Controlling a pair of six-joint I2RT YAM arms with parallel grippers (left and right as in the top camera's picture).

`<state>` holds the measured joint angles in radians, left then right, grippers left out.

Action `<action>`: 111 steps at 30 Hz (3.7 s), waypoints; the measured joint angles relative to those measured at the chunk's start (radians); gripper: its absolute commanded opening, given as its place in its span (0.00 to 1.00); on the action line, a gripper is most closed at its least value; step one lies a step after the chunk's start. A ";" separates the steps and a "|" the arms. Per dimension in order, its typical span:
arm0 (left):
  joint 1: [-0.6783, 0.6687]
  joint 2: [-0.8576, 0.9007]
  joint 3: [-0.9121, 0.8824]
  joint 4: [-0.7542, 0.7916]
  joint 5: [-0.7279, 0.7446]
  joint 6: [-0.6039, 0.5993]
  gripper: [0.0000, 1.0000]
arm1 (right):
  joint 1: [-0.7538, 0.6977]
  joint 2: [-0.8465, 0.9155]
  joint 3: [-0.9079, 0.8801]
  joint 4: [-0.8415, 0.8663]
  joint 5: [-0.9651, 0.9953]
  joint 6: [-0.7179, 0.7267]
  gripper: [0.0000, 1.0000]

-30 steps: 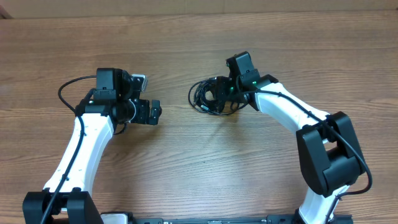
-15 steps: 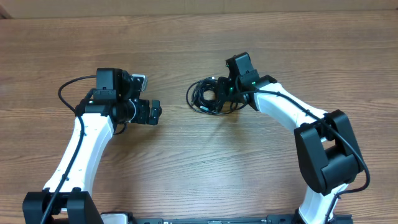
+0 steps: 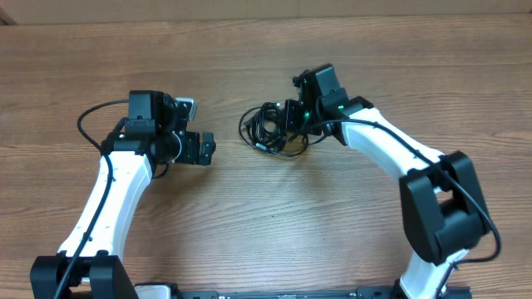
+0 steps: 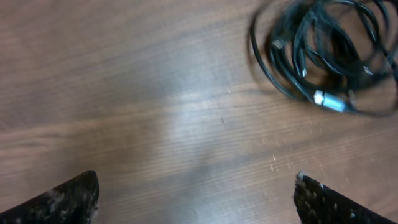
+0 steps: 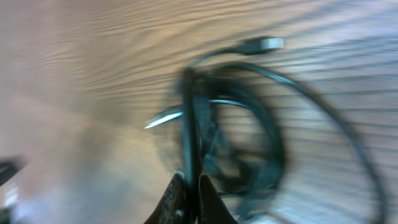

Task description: Untangle cables

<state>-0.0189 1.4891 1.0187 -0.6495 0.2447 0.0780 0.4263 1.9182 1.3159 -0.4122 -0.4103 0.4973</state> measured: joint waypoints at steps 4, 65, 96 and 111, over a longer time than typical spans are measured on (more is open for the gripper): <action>0.000 0.000 0.000 0.054 -0.047 0.000 0.99 | 0.000 -0.064 0.029 0.000 -0.107 0.000 0.04; -0.058 0.036 0.002 0.071 0.215 -0.015 1.00 | -0.056 -0.219 0.045 0.686 -0.689 0.769 0.04; -0.166 0.101 0.002 0.318 0.467 0.046 0.83 | -0.060 -0.221 0.047 0.876 -0.741 1.132 0.04; -0.189 0.101 0.002 0.368 0.357 -0.024 0.04 | -0.094 -0.221 0.047 0.876 -0.742 1.152 0.04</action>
<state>-0.2081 1.5898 1.0203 -0.2817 0.6018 0.0544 0.3321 1.6970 1.3624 0.4641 -1.1522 1.6489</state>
